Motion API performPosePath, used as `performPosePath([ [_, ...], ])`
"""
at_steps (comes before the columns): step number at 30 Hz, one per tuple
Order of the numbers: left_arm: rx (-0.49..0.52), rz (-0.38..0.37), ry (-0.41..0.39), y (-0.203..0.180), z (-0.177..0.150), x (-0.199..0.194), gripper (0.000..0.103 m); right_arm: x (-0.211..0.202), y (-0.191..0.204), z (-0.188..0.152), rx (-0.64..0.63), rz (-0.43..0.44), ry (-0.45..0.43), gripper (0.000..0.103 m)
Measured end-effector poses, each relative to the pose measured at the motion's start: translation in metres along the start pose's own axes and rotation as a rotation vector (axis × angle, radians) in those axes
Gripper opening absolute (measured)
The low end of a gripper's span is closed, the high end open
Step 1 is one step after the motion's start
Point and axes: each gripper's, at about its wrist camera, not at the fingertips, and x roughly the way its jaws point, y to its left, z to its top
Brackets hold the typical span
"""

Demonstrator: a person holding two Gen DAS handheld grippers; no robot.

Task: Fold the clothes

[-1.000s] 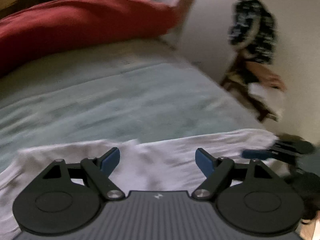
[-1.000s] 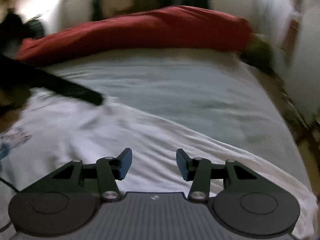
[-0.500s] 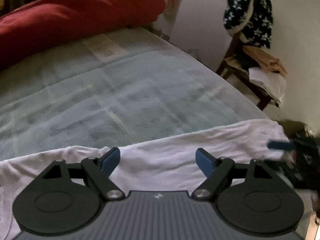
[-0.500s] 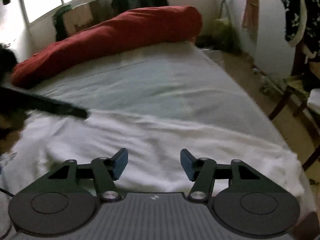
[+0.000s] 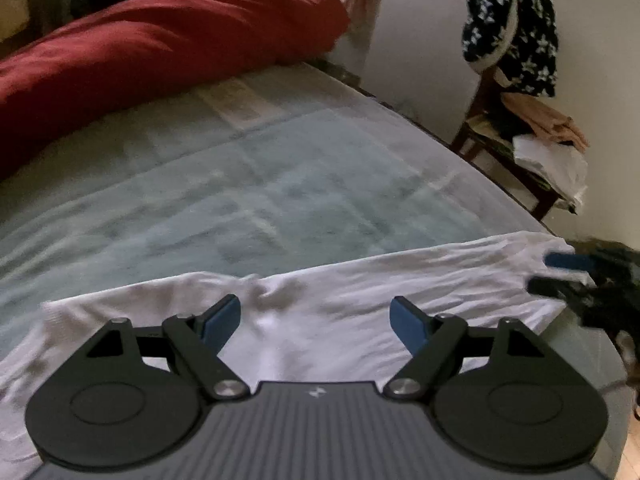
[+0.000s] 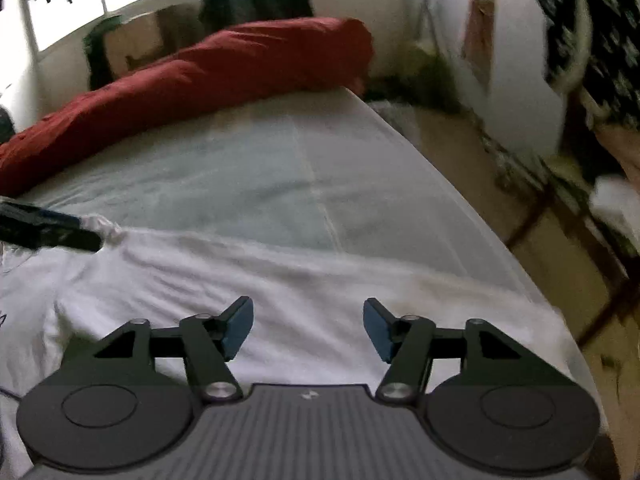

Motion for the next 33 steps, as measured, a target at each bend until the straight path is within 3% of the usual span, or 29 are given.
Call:
performPosePath([
  [4, -0.054, 0.092, 0.043, 0.021, -0.019, -0.016, 0.081, 0.039, 0.003, 0.002, -0.042, -0.002, 0.098, 0.068],
  [8, -0.117, 0.147, 0.075, 0.048, -0.041, -0.047, 0.081, 0.025, 0.005, 0.006, -0.064, -0.021, 0.105, 0.068],
  [10, -0.152, 0.168, 0.083, 0.061, -0.051, -0.065, 0.082, 0.008, 0.021, 0.010, -0.083, 0.035, 0.090, 0.068],
  [17, -0.215, 0.228, 0.126, 0.097, -0.099, -0.104, 0.082, -0.023, 0.158, 0.002, -0.224, 0.354, 0.092, 0.069],
  [21, -0.242, 0.242, 0.141, 0.116, -0.127, -0.118, 0.082, -0.010, 0.224, -0.015, -0.301, 0.384, 0.075, 0.069],
  [25, -0.247, 0.228, 0.143, 0.128, -0.149, -0.119, 0.082, 0.010, 0.245, -0.032, -0.320, 0.291, 0.071, 0.069],
  [31, -0.258, 0.214, 0.150, 0.145, -0.179, -0.122, 0.083, 0.009, 0.220, -0.049, -0.255, 0.162, 0.129, 0.070],
  [33, -0.279, 0.212, 0.149, 0.149, -0.182, -0.129, 0.083, 0.004, 0.217, -0.052, -0.248, 0.125, 0.164, 0.080],
])
